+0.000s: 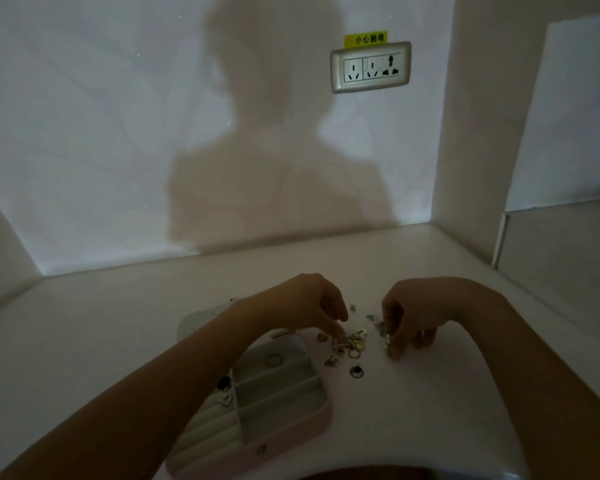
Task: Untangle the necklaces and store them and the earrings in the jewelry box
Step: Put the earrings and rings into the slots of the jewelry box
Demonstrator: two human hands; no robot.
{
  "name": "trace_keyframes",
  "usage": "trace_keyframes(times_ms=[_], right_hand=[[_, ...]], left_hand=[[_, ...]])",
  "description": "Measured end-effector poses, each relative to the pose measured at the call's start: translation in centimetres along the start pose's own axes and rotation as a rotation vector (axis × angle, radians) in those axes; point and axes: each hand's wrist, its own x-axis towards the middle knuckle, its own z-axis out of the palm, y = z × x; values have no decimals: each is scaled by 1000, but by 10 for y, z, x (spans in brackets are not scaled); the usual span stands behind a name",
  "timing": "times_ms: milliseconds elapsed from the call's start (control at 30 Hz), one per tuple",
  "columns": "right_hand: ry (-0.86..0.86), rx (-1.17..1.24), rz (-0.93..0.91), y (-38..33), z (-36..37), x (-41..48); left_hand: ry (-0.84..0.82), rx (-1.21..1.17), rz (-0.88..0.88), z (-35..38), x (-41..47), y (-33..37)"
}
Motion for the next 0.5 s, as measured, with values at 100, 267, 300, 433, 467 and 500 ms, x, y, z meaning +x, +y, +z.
trace_keyframes(times_ms=[100,267,300,433,467,500], right_hand=[[-2,14,18,-2,2,2],[1,7,11,-2,4,4],[0,9,8,-2,4,5],[-1,34,1,-2,4,5],[-1,44,-1,-1,3,6],[-1,56,-5,-1,2,5]], left_hand=[[-30,6,40,7,11,8],[-60,37,53,20,21,15],[-43,45,56,20,22,14],[-14,54,32,18,22,11],[-21,48,26,18,22,11],[-26,44,22,17,22,11]])
